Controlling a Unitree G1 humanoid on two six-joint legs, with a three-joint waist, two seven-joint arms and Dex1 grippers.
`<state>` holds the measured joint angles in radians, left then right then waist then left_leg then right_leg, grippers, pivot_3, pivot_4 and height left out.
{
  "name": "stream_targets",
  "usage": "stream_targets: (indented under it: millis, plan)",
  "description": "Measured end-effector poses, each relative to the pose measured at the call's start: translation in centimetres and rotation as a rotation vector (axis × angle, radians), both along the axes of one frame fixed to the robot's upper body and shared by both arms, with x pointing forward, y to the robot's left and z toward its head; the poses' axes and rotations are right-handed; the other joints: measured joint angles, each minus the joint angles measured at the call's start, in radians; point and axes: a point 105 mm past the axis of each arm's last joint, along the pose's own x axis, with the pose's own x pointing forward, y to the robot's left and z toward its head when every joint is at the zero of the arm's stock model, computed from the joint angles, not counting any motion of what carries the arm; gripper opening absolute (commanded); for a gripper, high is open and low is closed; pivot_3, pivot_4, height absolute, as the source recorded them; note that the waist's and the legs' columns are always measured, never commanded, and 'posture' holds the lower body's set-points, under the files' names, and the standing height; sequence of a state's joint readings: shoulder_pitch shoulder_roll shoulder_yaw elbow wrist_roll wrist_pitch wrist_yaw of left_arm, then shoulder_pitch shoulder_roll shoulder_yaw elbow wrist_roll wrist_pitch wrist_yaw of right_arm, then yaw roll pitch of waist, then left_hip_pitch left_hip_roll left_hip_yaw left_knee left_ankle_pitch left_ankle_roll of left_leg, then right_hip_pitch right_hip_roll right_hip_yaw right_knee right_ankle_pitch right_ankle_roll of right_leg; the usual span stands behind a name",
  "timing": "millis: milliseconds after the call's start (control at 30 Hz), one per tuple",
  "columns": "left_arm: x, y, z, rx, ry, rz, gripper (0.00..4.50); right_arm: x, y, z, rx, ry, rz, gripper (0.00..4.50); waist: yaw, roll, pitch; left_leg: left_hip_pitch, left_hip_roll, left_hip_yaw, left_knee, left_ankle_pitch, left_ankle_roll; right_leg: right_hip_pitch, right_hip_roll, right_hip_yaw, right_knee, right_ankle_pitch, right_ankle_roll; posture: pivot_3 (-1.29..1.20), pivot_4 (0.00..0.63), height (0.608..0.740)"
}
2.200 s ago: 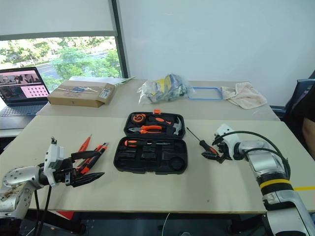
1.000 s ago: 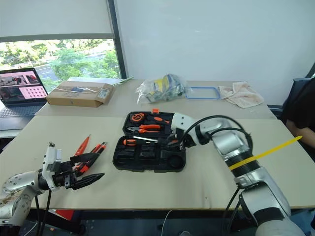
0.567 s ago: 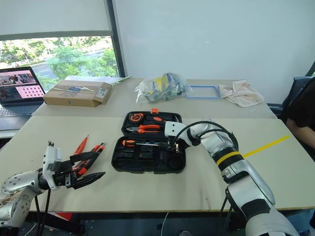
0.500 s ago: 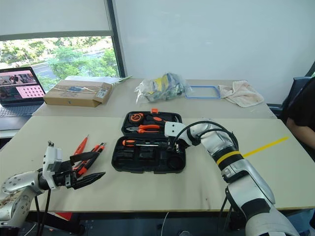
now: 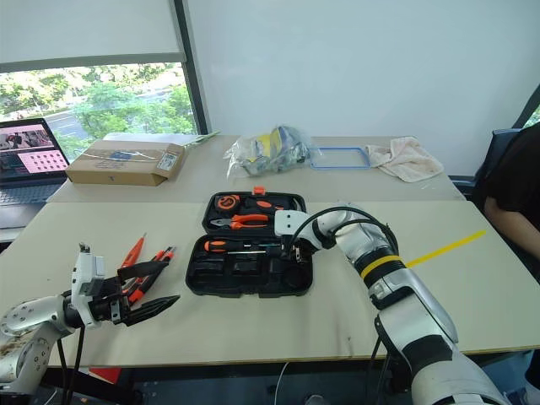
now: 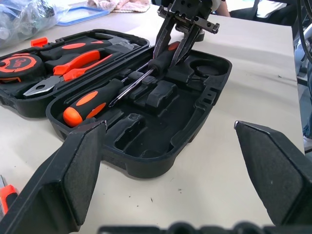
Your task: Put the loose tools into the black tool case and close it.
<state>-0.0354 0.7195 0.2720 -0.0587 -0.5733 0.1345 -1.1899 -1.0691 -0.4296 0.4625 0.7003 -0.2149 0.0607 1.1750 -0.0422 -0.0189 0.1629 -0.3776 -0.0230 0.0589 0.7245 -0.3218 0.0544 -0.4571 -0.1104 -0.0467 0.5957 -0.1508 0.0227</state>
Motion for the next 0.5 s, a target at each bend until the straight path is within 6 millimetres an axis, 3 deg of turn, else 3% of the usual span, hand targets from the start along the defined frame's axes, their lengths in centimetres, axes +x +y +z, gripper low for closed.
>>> stream_targets:
  millis: [100,333,367,400,500]
  plan:
    - [0.0,0.0,0.1,0.002,-0.005,0.004,4.50,-0.3,0.0,1.6,0.038,0.011,0.036,3.58,-0.002,0.000,0.000,0.000,0.000,0.000,0.000,0.000,0.000,0.000,0.000,0.000,0.000,0.000,0.000,0.00,0.150,0.740]
    - [-0.2,0.6,0.1,0.006,-0.007,0.043,4.50,-1.9,-0.4,3.2,0.032,0.071,0.151,3.58,-0.002,0.000,0.000,0.000,0.000,0.000,-0.004,0.000,0.000,-0.001,0.000,0.000,-0.001,0.000,-0.001,0.00,0.150,0.740]
    - [-0.2,0.7,0.0,0.006,-0.003,0.048,4.50,-1.9,-0.3,3.6,0.047,0.071,0.159,3.06,-0.001,0.000,0.000,0.000,0.000,0.000,-0.004,0.000,0.000,-0.001,0.000,0.000,-0.001,0.000,-0.001,0.00,0.150,0.740]
    - [-0.2,0.7,-0.1,0.007,-0.001,0.051,4.50,-1.9,-0.2,4.0,0.065,0.065,0.162,2.89,-0.001,0.000,0.000,0.000,0.000,0.000,-0.004,0.000,0.000,-0.001,0.000,0.000,-0.001,0.000,-0.001,0.00,0.150,0.740]
    - [-0.2,0.8,-0.1,0.010,-0.001,0.062,4.50,-1.7,0.4,4.1,0.101,0.052,0.164,1.81,-0.002,0.000,0.000,0.001,0.000,0.000,-0.004,0.000,0.000,-0.001,0.000,0.000,-0.001,0.000,-0.001,0.00,0.150,0.740]
